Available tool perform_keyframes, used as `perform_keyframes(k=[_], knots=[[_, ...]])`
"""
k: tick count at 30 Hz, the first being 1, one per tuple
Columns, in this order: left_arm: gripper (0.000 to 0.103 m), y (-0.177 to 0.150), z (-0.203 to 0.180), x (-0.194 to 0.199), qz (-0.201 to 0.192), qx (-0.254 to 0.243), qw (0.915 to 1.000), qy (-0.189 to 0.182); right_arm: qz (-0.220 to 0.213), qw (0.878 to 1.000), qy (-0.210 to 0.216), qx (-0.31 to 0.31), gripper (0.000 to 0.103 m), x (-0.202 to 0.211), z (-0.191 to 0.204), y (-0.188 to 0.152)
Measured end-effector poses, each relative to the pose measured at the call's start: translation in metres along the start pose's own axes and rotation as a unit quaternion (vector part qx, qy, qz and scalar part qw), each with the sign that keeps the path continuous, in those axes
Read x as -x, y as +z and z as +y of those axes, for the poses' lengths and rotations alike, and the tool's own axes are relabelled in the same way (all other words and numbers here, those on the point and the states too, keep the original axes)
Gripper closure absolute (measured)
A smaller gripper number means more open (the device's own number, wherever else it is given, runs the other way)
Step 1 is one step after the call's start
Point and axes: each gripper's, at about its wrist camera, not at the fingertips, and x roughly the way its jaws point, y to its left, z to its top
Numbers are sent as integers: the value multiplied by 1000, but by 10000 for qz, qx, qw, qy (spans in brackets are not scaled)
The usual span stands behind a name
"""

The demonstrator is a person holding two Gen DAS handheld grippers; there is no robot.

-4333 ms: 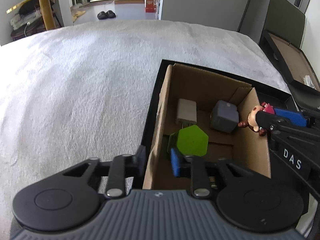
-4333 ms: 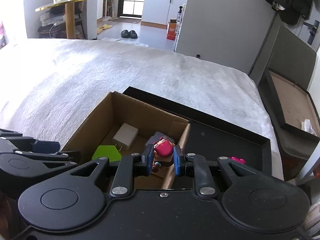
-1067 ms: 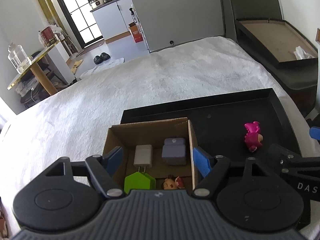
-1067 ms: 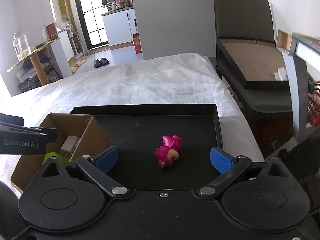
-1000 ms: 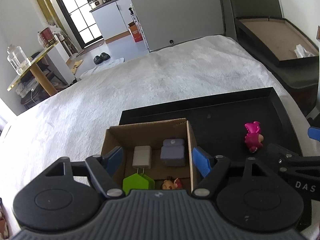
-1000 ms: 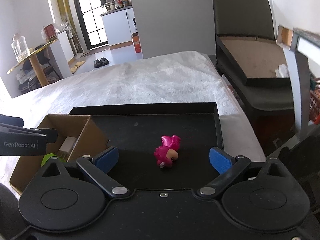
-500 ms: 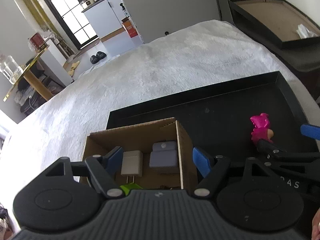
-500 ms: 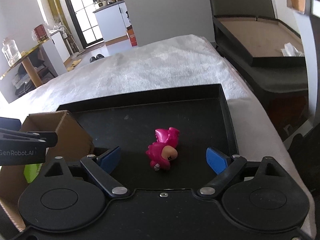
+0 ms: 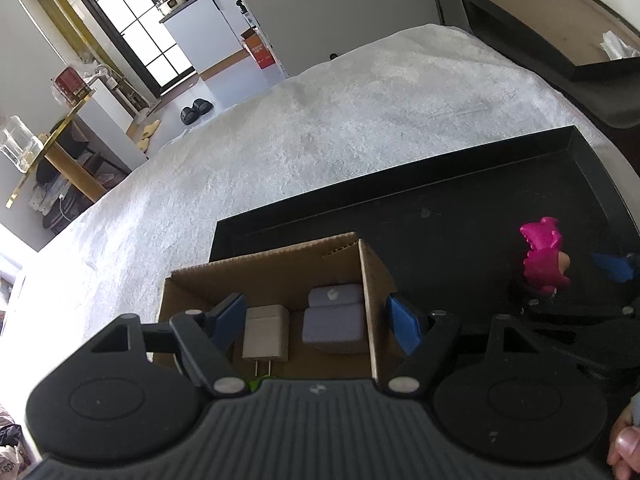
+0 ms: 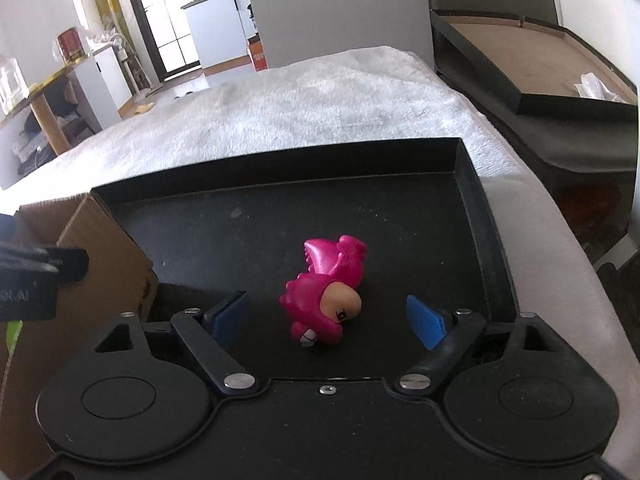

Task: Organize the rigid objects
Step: 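Close the right gripper on the pink doll, then lift the pink doll with the right gripper and carry it over the box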

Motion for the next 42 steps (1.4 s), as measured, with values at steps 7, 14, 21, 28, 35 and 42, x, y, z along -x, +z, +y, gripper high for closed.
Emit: perform_keyframes(k=[7, 14, 21, 28, 35, 42], knots=[[27, -2, 0, 3, -7, 8, 10000, -5, 115, 9998, 7, 165, 62, 3, 4, -3], [27, -9, 6, 11, -14, 112, 9999, -63, 30, 9992, -84, 380, 62, 24, 10, -6], [27, -15, 17, 26, -57, 272, 9994, -186, -28, 9991, -134, 406, 62, 46, 13, 0], [27, -20, 37, 44, -165, 459, 9985, -244, -190, 9993, -186, 280, 62, 71, 17, 11], [27, -27, 60, 61, -261, 642, 9972, -273, -363, 9986, -207, 334, 62, 93, 30, 19], [27, -38, 78, 73, -308, 811, 9956, -350, -467, 9976, -233, 461, 62, 110, 46, 20]])
